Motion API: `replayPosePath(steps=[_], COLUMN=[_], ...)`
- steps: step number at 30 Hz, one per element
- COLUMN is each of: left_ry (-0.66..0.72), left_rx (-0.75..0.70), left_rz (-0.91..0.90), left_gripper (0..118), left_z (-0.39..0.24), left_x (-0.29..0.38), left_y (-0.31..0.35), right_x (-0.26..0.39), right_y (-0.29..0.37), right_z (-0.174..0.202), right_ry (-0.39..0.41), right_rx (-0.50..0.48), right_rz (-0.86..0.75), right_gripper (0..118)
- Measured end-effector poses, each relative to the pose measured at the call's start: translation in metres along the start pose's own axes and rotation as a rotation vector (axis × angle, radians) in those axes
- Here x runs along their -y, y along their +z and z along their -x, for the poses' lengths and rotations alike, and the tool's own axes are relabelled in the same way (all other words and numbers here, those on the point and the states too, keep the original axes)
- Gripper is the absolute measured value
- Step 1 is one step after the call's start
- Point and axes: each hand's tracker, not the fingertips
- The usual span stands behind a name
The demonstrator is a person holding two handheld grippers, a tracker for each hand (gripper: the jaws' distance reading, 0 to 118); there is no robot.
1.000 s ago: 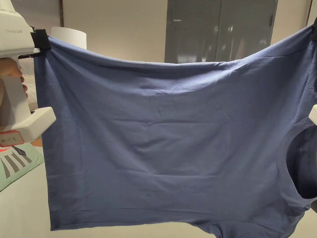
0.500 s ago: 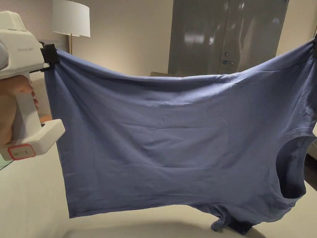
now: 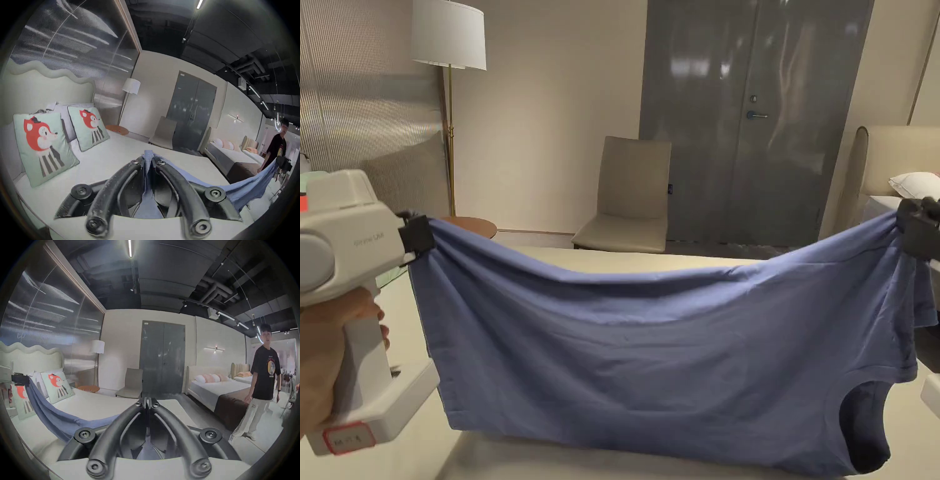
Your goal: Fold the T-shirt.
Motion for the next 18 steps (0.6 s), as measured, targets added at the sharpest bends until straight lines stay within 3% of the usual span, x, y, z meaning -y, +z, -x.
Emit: replayPosePath(steps=[2,4,12,18], left_ry=[-0.005,-0.043,-0.132,-0.109], left_rx=[0.011,-0.003,-0.032,-0.044], left_rz=[0.037,0.060,0.215,0.362], left_gripper=[3,3,3,3], left_z=[-0.005,0.007,0.037,0.067], left_x=[0.005,0.049,0.125,0.185], left_y=[0.007,0.073,0.168,0.222], right_x=[0.017,0.035,0.114,0.173], right_y=[0.025,0.051,0.154,0.212], right_z=[0.000,0.001,-0.002,-0.007], right_ry=[-0.011,-0.020,-0.042,-0.082], right_rx=[-0.006,-0.017,-0.039,-0.056], right_rz=[0.026,0.062,0.209,0.372], right_gripper=[1,1,1,1])
